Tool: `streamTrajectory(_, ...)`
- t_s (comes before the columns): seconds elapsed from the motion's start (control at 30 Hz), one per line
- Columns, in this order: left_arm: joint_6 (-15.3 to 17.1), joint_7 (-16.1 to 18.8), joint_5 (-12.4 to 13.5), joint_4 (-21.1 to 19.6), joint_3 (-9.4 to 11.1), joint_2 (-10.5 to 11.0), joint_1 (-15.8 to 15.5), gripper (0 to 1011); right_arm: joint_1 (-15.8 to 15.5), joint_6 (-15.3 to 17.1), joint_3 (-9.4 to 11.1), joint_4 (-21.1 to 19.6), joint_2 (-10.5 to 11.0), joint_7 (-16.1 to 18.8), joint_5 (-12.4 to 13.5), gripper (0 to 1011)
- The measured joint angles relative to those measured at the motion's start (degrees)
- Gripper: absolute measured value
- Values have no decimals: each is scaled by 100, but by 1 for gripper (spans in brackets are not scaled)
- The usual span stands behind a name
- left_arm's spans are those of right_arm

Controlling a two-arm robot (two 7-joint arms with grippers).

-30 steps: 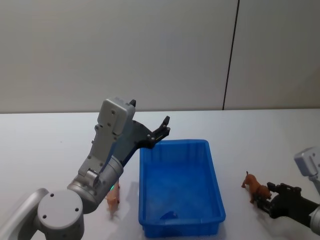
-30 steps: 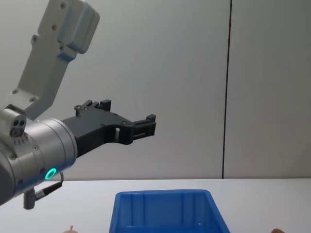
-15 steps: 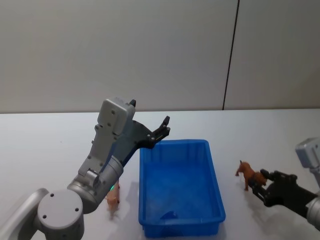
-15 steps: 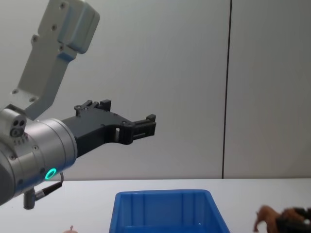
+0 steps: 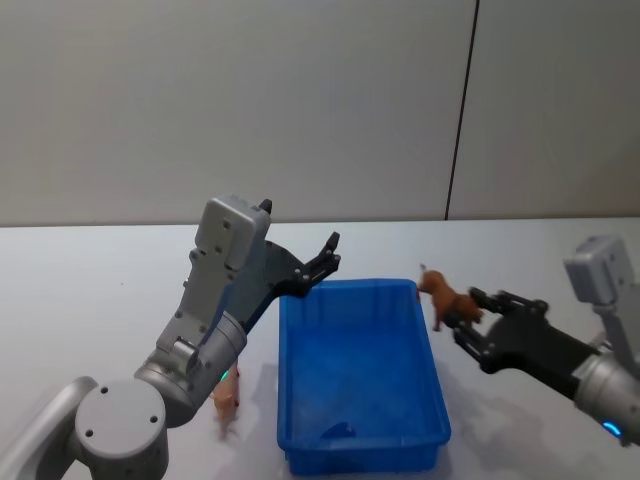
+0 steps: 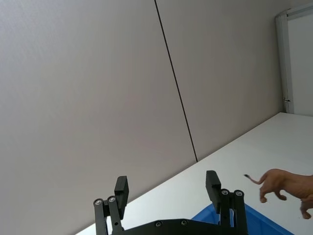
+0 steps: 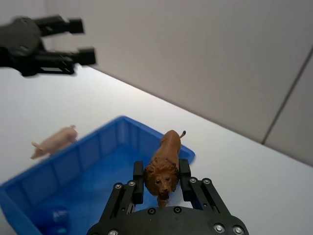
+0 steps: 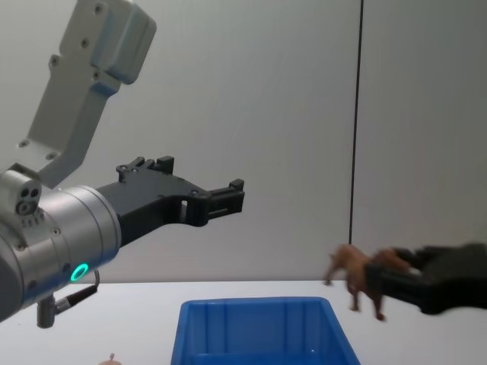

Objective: Pick up the two dolls from the table and place them into the box.

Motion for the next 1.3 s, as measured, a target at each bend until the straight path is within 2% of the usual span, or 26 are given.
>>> streamTrajectory(0.2,0,0,0,0,0,0,0,1001,164,-39,-176,-58,-228,247,-153,409)
streamTrajectory(0.3,0,0,0,0,0,0,0,1001,279,40,-301,-37,-393,365,-281,448)
streamTrajectory(0.43,0,0,0,0,0,0,0,1001,361,107,-383,33,-501,424,-377,612)
streamTrajectory(0.5,0,0,0,0,0,0,0,1001,421,148,-428,88,-571,452,-444,643)
streamTrajectory(0.67,0,0,0,0,0,0,0,1001,526,193,-489,230,-667,468,-549,829)
streamTrajectory(0.77,0,0,0,0,0,0,0,1001,557,193,-491,276,-679,464,-570,880)
streamTrajectory(0.9,0,0,0,0,0,0,0,1001,588,177,-448,341,-655,428,-572,1001)
streamTrajectory(1.07,0,0,0,0,0,0,0,1001,578,150,-345,366,-546,383,-474,1001)
streamTrajectory(1.3,0,0,0,0,0,0,0,1001,451,125,-131,375,-280,308,-243,1001)
